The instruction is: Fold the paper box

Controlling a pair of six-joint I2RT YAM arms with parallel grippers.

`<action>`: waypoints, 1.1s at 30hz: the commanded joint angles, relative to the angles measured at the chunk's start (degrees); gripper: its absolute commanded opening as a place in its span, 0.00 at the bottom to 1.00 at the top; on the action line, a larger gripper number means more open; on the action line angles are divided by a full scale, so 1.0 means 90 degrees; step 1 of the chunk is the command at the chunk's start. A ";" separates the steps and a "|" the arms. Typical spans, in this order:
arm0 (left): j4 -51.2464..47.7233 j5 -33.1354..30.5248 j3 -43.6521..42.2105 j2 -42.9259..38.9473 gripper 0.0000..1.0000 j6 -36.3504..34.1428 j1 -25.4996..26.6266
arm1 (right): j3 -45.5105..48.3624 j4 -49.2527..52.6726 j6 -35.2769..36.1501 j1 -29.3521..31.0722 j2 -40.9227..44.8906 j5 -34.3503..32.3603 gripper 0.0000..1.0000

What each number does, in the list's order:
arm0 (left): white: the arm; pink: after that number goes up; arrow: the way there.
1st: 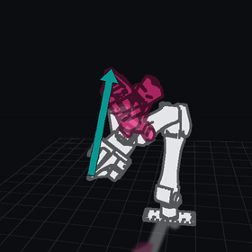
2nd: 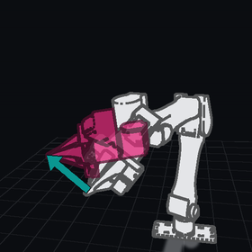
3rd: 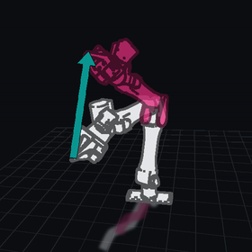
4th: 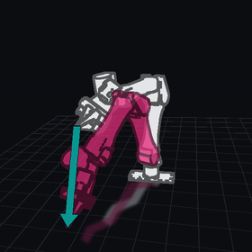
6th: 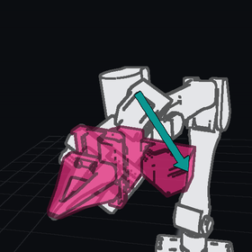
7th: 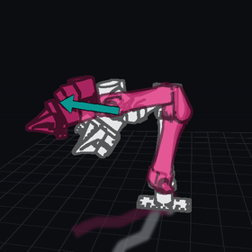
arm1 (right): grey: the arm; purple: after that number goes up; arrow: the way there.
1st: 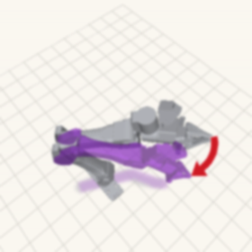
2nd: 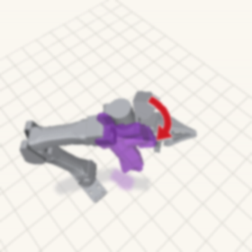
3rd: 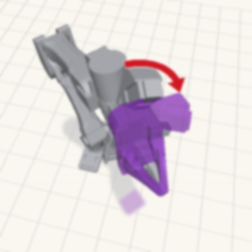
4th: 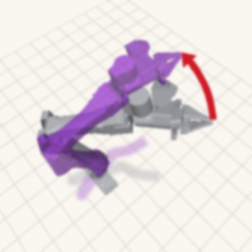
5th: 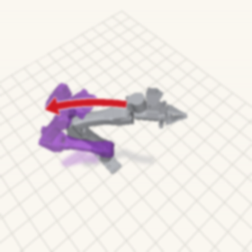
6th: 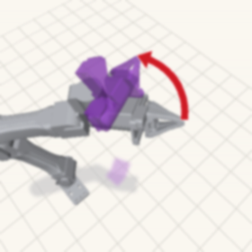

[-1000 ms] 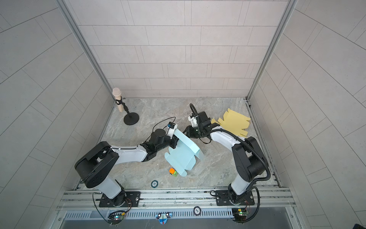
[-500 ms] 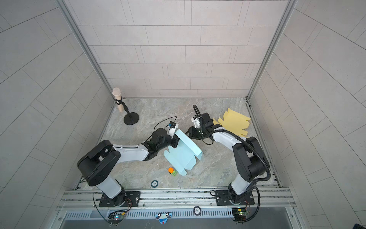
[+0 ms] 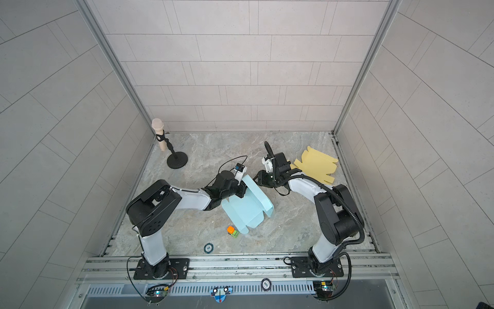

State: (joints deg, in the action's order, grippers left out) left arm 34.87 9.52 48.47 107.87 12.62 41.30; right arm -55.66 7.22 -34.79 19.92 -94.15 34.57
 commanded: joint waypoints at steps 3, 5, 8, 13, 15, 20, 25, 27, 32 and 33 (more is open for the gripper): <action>-0.0040 -0.0159 0.0322 0.0146 0.29 0.0034 0.0030 | 0.0080 -0.0206 -0.0053 -0.0118 -0.0256 0.0163 0.38; -0.0079 -0.0150 0.0342 0.0190 0.31 -0.0005 0.0030 | 0.0075 -0.0244 -0.0079 -0.0170 -0.0328 0.0173 0.38; -0.0047 -0.0149 0.0272 0.0158 0.32 -0.0035 0.0030 | 0.0031 -0.0270 -0.0110 -0.0202 -0.0359 0.0163 0.38; 0.0068 -0.0179 0.0136 0.0058 0.36 -0.0063 0.0030 | -0.0046 -0.0219 -0.0111 -0.0250 -0.0387 0.0124 0.38; 0.0112 -0.0193 0.0088 0.0017 0.36 -0.0079 0.0030 | -0.0069 -0.0195 -0.0105 -0.0270 -0.0392 0.0119 0.38; 0.0239 -0.0316 -0.0078 -0.0144 0.38 -0.0109 0.0030 | -0.0091 -0.0128 -0.0071 -0.0319 -0.0371 0.0105 0.38; 0.0383 -0.0424 -0.0219 -0.0297 0.38 -0.0162 0.0030 | -0.0102 -0.0091 -0.0027 -0.0328 -0.0352 0.0130 0.38; 0.0393 -0.0423 -0.0219 -0.0288 0.38 -0.0182 0.0030 | -0.0136 -0.0032 0.0024 -0.0321 -0.0359 0.0126 0.38; 0.0318 -0.0374 -0.0051 -0.0212 0.38 -0.0296 0.0030 | -0.0142 0.0025 0.0027 -0.0327 -0.0335 0.0124 0.38; 0.0296 -0.0364 -0.0016 -0.0193 0.36 -0.0308 0.0030 | -0.0139 0.0042 0.0027 -0.0324 -0.0328 0.0117 0.38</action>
State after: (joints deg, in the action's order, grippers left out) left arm 36.91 6.22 47.24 106.80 11.35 41.30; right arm -55.59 6.55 -35.03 17.19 -97.41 35.62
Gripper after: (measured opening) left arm 0.371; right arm 0.382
